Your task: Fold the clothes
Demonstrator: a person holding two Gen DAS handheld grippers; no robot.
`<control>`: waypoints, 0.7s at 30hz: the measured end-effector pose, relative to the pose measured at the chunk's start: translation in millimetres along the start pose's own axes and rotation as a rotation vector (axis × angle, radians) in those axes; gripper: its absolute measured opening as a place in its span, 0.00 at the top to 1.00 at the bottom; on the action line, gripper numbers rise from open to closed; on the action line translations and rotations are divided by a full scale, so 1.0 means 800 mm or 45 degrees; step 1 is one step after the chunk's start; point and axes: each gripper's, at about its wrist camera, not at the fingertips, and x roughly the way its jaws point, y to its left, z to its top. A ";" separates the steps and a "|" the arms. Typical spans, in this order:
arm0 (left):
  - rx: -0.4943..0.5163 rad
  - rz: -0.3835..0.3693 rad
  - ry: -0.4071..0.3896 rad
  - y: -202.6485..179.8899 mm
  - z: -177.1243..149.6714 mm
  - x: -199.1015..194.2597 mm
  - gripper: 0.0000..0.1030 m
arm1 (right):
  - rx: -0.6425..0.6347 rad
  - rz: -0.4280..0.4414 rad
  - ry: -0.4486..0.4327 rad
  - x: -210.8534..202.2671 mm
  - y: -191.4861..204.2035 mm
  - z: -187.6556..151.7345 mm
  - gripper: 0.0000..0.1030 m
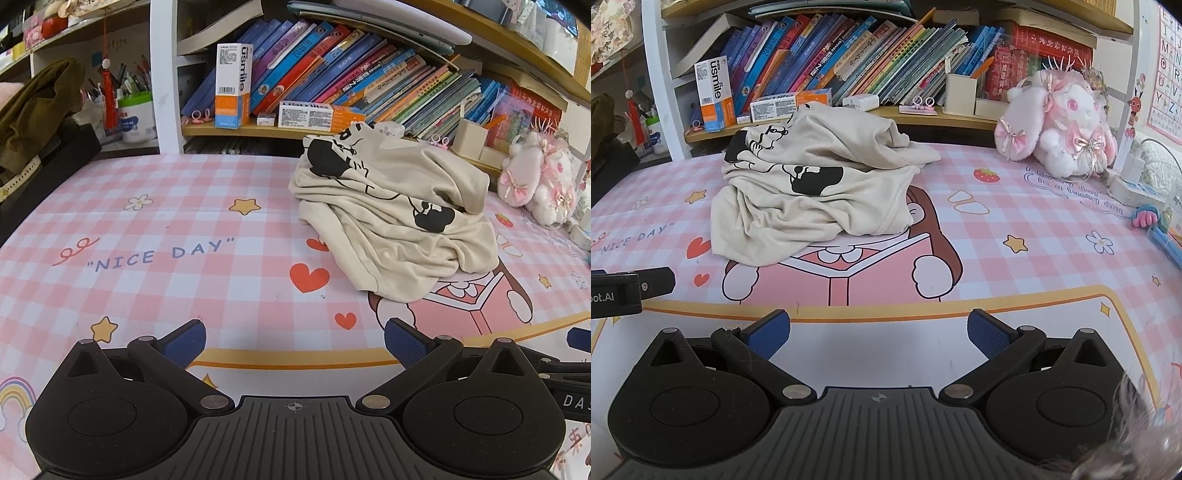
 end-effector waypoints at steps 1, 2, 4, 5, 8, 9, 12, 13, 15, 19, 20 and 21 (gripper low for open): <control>-0.001 0.001 0.000 0.000 0.000 0.000 0.00 | -0.001 0.000 0.001 0.000 0.000 0.000 0.00; -0.002 0.001 -0.001 0.001 0.000 0.000 0.00 | -0.002 -0.001 0.002 0.000 0.001 0.000 0.00; -0.001 0.003 0.000 0.002 -0.001 0.000 0.00 | -0.003 -0.002 0.003 0.000 0.001 0.000 0.00; -0.001 0.004 0.000 0.002 -0.001 0.000 0.00 | -0.004 -0.002 0.004 0.000 0.001 0.000 0.00; 0.001 0.005 -0.002 0.004 -0.001 0.001 0.00 | -0.002 -0.005 0.005 0.001 0.002 0.000 0.00; 0.002 0.005 -0.003 0.004 -0.001 0.001 0.00 | -0.003 -0.006 0.006 0.001 0.003 0.000 0.00; 0.002 0.006 -0.003 0.006 0.000 0.002 0.00 | -0.006 -0.007 0.012 0.002 0.005 -0.001 0.00; 0.003 0.009 -0.004 0.006 0.000 0.002 0.00 | -0.007 -0.009 0.013 0.002 0.006 0.000 0.00; 0.019 0.043 -0.008 0.006 0.001 0.003 0.00 | -0.011 -0.010 0.012 0.002 0.009 0.000 0.00; 0.088 0.115 -0.025 0.004 0.001 0.003 0.00 | -0.002 0.008 0.014 0.002 0.011 0.002 0.00; 0.097 0.104 -0.027 0.004 0.001 0.003 0.00 | 0.004 0.014 0.016 0.002 0.012 0.003 0.00; 0.106 0.090 -0.028 0.004 0.001 0.002 0.00 | 0.010 0.019 0.019 0.001 0.013 0.003 0.00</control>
